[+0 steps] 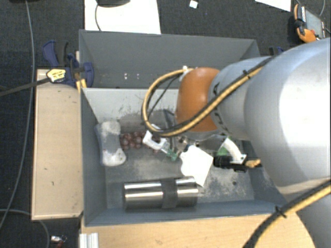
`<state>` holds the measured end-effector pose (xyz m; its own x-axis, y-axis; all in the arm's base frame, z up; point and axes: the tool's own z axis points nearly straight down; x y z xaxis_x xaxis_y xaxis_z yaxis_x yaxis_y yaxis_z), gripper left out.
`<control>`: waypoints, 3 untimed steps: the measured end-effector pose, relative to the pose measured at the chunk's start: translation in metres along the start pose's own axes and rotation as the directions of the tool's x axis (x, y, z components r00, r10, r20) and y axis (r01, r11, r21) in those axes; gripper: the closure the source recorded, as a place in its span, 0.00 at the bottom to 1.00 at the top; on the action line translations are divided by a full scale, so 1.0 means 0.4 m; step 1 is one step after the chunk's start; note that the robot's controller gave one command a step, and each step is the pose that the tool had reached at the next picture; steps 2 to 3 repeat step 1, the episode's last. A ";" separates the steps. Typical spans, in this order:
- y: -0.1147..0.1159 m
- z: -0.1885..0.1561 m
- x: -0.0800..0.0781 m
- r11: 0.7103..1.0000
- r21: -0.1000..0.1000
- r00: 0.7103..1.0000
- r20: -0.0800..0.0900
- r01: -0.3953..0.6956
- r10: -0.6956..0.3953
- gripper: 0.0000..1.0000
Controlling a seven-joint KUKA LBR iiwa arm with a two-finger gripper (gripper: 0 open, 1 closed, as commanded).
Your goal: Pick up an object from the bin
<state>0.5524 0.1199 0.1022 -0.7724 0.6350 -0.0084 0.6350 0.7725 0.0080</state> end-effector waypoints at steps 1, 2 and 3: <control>0.005 -0.083 -0.005 1.000 -0.007 1.000 0.005 0.005 -0.005 1.00; 0.005 -0.083 -0.005 1.000 -0.007 1.000 0.005 0.005 -0.005 1.00; 0.005 -0.083 -0.005 1.000 -0.007 1.000 0.005 0.005 -0.005 1.00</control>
Offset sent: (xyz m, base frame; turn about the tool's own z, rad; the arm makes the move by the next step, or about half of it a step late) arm 0.0018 0.0002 0.0738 -0.0026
